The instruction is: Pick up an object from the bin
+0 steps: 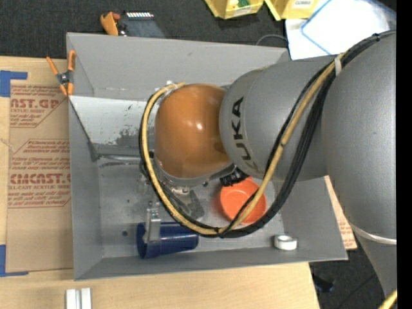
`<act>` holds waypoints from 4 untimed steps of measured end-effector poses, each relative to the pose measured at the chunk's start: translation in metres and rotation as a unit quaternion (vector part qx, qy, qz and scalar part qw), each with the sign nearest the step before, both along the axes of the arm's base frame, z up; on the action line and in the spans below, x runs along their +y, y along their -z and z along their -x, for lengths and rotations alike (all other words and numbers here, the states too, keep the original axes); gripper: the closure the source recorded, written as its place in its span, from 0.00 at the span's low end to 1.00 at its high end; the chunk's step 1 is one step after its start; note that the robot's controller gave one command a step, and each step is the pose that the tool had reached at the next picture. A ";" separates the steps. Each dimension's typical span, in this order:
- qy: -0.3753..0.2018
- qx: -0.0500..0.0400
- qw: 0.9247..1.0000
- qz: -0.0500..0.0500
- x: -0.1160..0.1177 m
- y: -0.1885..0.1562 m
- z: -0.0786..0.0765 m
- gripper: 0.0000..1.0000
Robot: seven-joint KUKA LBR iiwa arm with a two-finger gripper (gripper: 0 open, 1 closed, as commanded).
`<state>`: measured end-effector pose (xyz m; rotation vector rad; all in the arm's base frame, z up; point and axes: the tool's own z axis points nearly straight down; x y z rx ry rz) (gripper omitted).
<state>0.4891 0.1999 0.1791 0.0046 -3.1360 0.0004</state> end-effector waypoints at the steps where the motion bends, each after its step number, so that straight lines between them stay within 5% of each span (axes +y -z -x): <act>1: 0.001 -0.003 1.000 -0.001 -0.001 -0.003 -0.002 0.00; 2: -0.106 -0.003 0.994 -0.001 -0.032 0.065 0.004 0.00; 3: -0.139 -0.005 0.990 -0.002 -0.044 0.049 0.008 0.00; 4: -0.126 -0.001 0.992 -0.001 -0.049 0.080 0.008 0.00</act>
Offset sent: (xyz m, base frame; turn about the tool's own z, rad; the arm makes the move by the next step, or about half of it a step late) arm -0.0079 -0.0538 -0.1091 -0.3458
